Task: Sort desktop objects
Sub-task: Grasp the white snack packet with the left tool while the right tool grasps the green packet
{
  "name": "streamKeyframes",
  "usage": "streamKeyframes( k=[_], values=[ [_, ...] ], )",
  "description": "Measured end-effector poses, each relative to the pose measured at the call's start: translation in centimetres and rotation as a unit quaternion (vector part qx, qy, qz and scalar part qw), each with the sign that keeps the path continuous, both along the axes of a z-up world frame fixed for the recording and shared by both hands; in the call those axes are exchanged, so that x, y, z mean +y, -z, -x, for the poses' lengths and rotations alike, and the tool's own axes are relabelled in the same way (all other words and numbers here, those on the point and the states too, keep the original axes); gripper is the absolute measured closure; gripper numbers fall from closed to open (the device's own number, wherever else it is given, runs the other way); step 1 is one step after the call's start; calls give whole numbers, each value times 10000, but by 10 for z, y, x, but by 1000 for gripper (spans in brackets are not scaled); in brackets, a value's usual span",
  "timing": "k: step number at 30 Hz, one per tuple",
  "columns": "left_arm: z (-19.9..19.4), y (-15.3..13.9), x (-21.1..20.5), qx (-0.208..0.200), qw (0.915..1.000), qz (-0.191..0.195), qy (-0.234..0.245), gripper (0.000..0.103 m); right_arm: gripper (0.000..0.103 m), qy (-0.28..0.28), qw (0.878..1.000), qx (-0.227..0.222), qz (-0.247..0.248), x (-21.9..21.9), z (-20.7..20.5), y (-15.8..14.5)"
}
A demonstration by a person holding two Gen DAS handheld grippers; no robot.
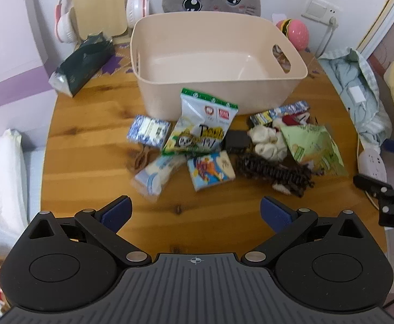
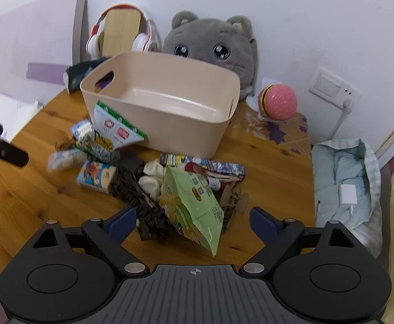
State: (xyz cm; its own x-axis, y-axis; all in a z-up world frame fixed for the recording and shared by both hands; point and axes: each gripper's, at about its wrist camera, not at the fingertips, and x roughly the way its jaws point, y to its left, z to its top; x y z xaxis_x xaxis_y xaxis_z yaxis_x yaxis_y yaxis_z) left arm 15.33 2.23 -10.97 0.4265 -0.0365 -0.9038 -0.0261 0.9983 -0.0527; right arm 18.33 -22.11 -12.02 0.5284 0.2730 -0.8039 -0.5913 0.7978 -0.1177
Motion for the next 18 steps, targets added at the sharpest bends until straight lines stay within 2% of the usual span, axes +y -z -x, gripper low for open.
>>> streamKeyframes(
  k=[7,8,15,18],
  values=[
    [-36,21,-7,-365,9983,-132,446,0,22,-137,9998,90,151,3,-18,20],
    [-41,24,-7,-420,9945,-170,945,0,24,-140,9997,91,177,4,-20,22],
    [-76,52,-1,-286,9904,-313,1316,0,33,-149,9992,199,306,11,-37,41],
    [-86,61,4,-343,9876,-219,1516,0,34,-204,9988,279,355,16,-44,50]
  ],
)
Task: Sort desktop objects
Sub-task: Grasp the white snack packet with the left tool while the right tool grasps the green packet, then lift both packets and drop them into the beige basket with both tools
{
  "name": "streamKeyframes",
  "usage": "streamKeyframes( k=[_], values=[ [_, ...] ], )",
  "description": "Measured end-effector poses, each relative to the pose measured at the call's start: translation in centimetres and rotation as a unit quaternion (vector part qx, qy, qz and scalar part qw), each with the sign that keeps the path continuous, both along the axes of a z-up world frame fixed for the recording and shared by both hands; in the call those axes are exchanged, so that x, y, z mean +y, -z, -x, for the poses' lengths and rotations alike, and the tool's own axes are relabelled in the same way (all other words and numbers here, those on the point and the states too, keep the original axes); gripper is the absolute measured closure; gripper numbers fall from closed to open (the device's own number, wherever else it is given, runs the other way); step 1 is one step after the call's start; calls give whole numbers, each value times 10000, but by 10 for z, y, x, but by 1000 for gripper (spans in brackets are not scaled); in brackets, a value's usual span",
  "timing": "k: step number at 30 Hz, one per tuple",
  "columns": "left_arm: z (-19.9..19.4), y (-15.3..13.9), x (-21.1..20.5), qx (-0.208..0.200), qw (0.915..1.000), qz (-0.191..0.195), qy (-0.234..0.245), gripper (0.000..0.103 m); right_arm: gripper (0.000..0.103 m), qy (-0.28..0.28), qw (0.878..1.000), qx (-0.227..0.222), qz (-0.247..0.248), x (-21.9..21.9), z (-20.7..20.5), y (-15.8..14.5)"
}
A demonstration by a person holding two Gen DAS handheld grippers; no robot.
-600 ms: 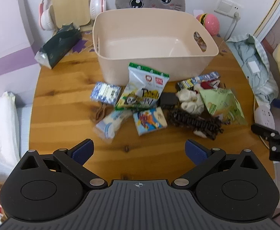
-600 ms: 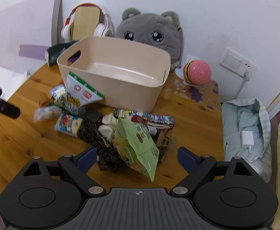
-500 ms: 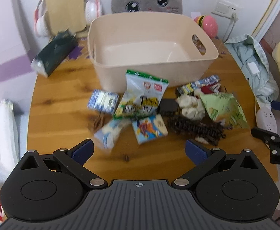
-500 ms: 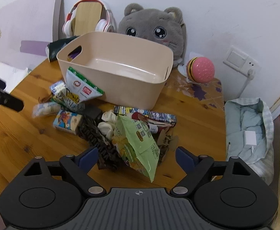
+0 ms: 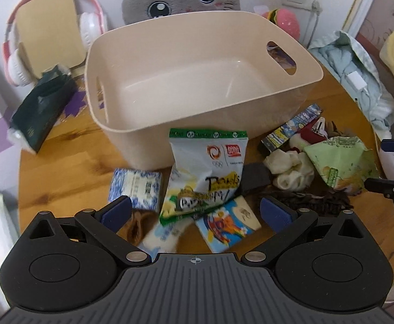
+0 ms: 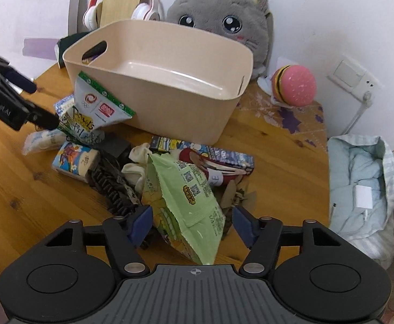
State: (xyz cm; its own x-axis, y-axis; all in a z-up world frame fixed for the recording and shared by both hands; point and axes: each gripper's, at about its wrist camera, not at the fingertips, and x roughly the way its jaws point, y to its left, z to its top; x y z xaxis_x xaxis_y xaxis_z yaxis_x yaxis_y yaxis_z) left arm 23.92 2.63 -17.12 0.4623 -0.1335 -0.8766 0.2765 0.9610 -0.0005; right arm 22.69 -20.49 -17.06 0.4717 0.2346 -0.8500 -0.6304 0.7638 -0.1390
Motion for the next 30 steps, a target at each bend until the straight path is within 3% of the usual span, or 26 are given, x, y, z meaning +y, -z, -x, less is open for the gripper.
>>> streamKeyframes(
  k=[6,15,19,23,26,30],
  values=[
    [-19,18,-3,8,9988,5,493,0,34,-74,9998,115,160,9,-13,17],
    [-49,52,-9,328,9964,330,703,1,31,-469,9973,466,326,23,-26,38],
    [-57,63,-8,610,9942,500,726,25,35,-483,9969,554,270,27,-29,42],
    [-60,65,-6,738,9925,622,754,26,42,-522,9965,616,195,28,-29,43],
    [-57,62,-2,766,9915,690,791,37,52,-456,9964,716,73,25,-31,41],
    [-51,58,5,787,9912,829,673,42,59,-425,9960,783,-69,22,-31,37]
  ],
)
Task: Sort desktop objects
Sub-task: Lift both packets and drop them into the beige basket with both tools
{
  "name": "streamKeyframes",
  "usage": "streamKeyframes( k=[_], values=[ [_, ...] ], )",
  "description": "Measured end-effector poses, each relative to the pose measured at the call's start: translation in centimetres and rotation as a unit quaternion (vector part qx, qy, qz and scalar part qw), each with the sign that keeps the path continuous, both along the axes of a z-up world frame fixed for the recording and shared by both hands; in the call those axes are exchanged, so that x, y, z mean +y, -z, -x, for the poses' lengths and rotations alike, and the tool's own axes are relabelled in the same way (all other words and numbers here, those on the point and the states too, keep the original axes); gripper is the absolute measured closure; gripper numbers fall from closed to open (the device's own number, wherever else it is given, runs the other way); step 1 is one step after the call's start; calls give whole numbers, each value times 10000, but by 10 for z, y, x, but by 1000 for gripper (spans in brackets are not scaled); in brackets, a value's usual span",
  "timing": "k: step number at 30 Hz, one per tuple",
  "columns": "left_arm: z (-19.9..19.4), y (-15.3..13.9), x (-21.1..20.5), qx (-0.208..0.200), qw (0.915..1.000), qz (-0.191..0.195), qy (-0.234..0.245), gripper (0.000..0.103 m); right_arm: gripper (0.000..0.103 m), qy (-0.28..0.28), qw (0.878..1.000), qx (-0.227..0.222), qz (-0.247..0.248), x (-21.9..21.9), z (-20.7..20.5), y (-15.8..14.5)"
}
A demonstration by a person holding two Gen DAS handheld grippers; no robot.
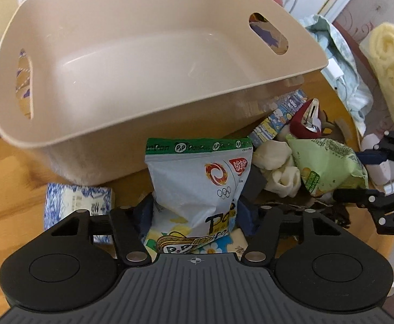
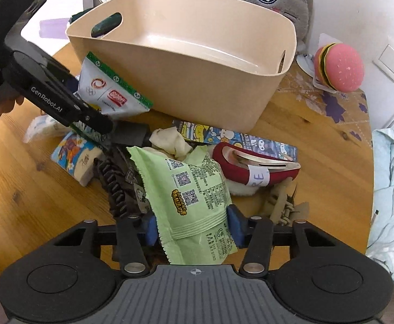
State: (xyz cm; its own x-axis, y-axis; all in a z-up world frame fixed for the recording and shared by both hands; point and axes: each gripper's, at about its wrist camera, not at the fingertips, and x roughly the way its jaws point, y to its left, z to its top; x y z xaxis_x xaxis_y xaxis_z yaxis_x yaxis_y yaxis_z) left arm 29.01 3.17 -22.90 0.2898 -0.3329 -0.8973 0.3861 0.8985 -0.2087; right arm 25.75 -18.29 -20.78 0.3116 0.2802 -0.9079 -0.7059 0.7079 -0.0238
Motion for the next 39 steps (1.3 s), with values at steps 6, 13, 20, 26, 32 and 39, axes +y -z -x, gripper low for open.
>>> streamKeyframes(
  k=[6,13,20,26,32,39],
  values=[
    [15,-15,4,-64,9999,156,-2,47,62,73,9998,-99,-132,-4,6,-10],
    [31,-46,-4,-355,9990,262,2,48,62,153,9989,-288,-323,-13,11,-35],
    [46,-96,3,-1129,9932,255,-130,48,62,88,9962,-730,-461,-17,11,-67],
    [48,-134,15,-1626,9861,246,-251,48,62,-84,9912,-1199,-554,-13,0,-93],
    [29,-167,10,-2171,9756,121,-298,48,62,-105,9864,-1449,-775,0,-32,-115],
    [-9,-172,6,-2553,9664,56,-282,48,62,-161,9798,-1665,-1093,32,-75,-131]
  ],
)
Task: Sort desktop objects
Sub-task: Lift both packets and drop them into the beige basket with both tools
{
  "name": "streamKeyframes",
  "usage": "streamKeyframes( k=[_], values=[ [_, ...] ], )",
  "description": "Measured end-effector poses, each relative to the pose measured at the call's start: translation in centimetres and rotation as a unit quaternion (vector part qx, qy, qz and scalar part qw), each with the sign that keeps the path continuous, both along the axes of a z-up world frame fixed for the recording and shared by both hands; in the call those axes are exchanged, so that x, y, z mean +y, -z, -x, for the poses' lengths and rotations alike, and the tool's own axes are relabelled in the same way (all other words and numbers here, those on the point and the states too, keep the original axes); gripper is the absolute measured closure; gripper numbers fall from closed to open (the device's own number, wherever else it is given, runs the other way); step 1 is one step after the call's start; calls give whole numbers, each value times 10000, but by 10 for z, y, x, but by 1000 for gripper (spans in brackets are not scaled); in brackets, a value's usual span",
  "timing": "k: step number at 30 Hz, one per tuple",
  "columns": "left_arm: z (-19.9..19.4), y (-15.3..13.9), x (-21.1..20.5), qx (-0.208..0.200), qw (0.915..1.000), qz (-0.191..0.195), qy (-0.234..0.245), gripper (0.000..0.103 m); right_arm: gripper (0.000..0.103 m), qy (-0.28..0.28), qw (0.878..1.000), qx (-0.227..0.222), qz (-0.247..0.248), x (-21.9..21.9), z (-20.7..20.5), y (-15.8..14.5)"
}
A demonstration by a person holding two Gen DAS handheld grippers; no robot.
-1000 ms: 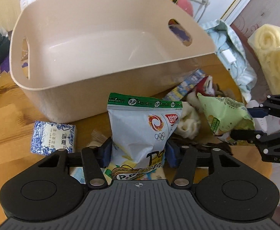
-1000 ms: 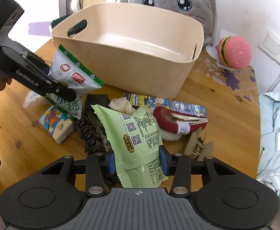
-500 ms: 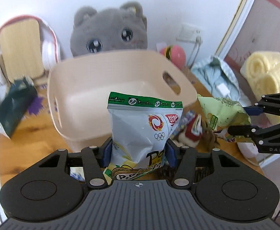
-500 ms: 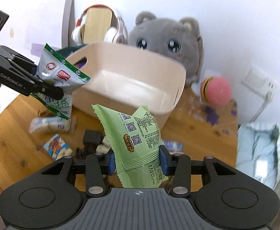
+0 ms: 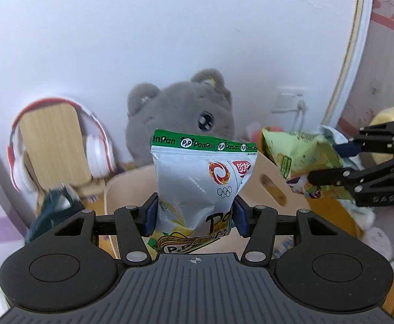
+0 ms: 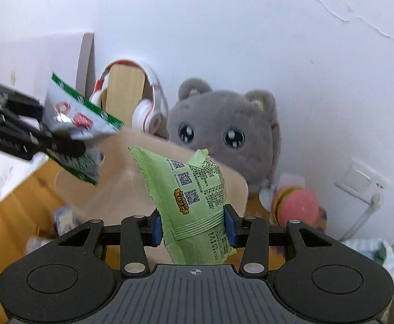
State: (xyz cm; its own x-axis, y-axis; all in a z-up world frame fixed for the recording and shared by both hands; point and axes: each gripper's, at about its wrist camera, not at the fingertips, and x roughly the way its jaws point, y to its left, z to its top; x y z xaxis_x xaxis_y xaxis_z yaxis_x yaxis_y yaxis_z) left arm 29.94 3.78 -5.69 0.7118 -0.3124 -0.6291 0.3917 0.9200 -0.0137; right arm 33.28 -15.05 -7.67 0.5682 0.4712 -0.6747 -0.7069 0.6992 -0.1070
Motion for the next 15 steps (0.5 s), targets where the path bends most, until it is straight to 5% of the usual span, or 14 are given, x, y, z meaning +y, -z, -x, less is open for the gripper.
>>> streamKeyframes(
  k=[6,15],
  values=[
    [-32,20,-4,167,9997,-140,-97,48,61,-64,9999,-44,-117,31,-29,6],
    [-68,75,-9,1286,9887,-535,-560,48,61,221,9969,649,382,60,-67,63]
  ],
)
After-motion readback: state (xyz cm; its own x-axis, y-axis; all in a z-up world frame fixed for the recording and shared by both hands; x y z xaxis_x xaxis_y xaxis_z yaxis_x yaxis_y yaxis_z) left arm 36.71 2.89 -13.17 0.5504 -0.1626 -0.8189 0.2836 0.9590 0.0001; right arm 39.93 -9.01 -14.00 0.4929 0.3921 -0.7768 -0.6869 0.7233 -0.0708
